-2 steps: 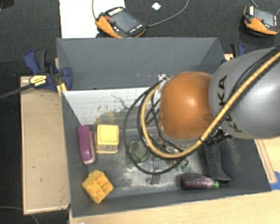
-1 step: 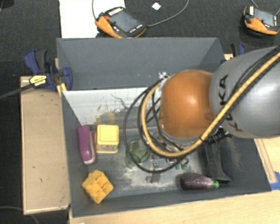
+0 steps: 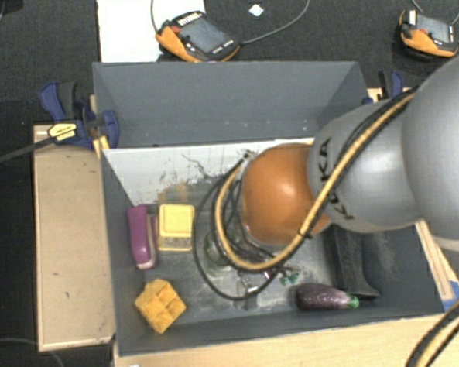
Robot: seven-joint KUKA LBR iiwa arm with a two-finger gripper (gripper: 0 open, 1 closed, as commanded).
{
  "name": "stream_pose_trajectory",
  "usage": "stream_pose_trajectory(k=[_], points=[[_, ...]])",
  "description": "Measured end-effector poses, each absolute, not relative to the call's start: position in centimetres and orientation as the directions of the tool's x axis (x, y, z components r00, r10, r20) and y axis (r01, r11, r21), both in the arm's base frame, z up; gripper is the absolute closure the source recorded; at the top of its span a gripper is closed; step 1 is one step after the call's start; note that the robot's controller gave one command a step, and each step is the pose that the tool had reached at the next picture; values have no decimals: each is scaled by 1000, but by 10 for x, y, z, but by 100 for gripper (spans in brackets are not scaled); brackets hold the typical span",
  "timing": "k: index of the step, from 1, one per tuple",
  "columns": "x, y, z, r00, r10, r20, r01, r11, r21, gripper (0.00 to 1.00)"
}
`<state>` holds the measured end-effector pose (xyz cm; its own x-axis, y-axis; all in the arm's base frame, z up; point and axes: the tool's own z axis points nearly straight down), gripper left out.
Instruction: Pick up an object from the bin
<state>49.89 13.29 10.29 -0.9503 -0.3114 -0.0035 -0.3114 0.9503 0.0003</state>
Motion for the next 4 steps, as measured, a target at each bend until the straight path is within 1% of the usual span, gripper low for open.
stream_pose_trajectory(k=[1, 2, 3, 4], points=[[490, 150, 161, -759, -652, -10, -652, 759, -3, 0], [566, 145, 102, -816, -578, 5, -578, 816, -2, 0], [531, 236, 76, -627, -779, -4, -779, 627, -15, 0], [594, 125, 73, -835, -551, -4, -551, 835, -5, 100]])
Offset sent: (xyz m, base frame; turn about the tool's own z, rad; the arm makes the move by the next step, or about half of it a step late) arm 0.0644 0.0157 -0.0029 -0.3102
